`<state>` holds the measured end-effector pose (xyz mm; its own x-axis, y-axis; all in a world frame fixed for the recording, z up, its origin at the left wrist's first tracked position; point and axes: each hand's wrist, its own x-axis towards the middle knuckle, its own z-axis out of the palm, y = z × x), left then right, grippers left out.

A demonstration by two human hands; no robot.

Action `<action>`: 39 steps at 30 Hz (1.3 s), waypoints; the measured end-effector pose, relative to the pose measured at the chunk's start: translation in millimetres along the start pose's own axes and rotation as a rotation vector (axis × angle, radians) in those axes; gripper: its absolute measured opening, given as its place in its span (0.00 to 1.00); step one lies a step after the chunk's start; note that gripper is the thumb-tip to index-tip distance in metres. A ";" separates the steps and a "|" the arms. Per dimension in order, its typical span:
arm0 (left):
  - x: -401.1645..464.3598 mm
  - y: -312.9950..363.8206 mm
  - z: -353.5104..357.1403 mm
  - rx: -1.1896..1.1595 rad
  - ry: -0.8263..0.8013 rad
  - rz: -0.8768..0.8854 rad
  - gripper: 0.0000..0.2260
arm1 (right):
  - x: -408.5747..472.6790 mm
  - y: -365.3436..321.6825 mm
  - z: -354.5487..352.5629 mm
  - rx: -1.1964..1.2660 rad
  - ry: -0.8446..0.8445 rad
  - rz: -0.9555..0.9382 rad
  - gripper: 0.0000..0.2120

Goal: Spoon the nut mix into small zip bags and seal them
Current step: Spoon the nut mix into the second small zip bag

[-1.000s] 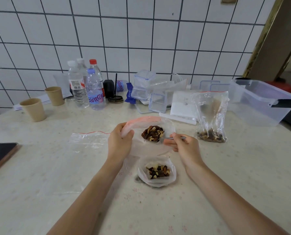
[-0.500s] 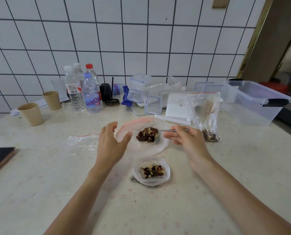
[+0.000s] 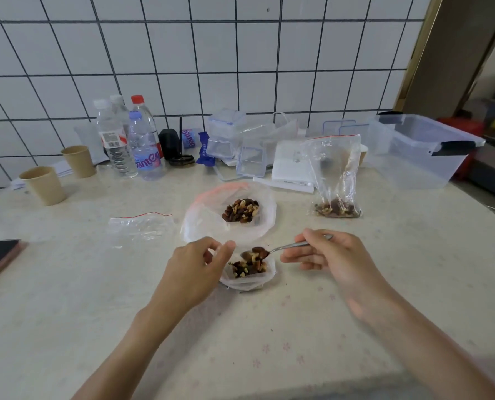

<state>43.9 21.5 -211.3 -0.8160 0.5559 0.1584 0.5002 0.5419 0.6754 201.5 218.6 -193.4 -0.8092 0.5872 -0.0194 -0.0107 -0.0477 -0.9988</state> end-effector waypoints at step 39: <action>6.7 -18.7 11.5 -0.373 0.022 0.020 0.09 | 95.4 22.3 36.8 -0.292 0.242 0.104 0.20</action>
<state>32.4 22.4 -231.1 -0.8152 0.5483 0.1867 0.3793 0.2618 0.8875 102.4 243.8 -215.9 -0.6349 0.7665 -0.0965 0.2603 0.0947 -0.9609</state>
